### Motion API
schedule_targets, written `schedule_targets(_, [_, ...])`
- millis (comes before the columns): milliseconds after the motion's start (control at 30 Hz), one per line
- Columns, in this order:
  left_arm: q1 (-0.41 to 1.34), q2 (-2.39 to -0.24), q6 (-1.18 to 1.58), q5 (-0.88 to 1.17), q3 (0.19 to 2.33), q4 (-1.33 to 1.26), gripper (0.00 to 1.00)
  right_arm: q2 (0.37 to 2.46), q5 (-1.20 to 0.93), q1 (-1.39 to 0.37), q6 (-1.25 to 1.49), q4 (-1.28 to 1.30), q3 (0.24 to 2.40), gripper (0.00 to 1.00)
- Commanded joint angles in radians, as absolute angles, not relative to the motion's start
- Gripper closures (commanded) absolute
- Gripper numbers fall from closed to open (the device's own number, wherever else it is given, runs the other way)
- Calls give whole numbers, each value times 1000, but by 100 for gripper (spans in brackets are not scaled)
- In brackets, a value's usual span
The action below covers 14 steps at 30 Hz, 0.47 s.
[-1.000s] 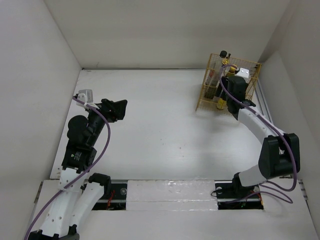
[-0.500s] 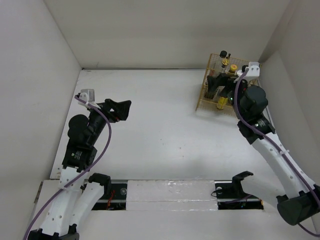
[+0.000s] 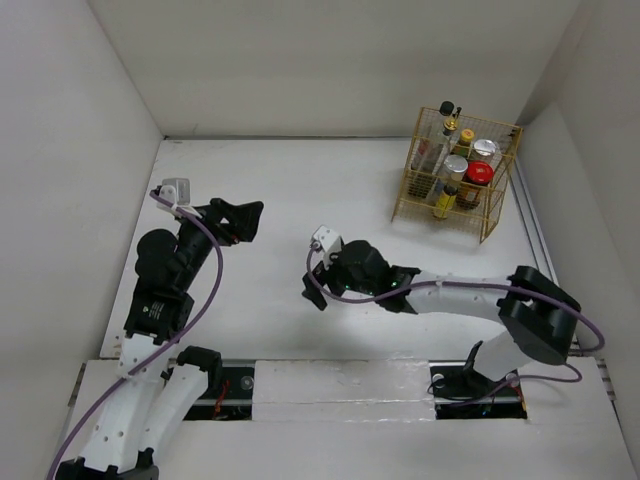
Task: Organize the condiment bottles
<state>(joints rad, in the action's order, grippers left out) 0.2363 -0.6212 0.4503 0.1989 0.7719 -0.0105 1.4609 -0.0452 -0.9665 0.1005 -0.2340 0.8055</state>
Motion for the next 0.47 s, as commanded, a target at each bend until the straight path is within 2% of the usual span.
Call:
schedule_targets(0, [242, -632, 449, 219, 787, -60, 0, 1503, 87, -1009, 72, -374, 825, 0])
schedule_targets(167, [242, -623, 449, 219, 787, -60, 0, 1568, 109, -1009, 83, -385, 825, 0])
schedule_targets(433, [242, -623, 440, 242, 778, -61, 0, 1546, 140, -1019, 92, -397, 815, 0])
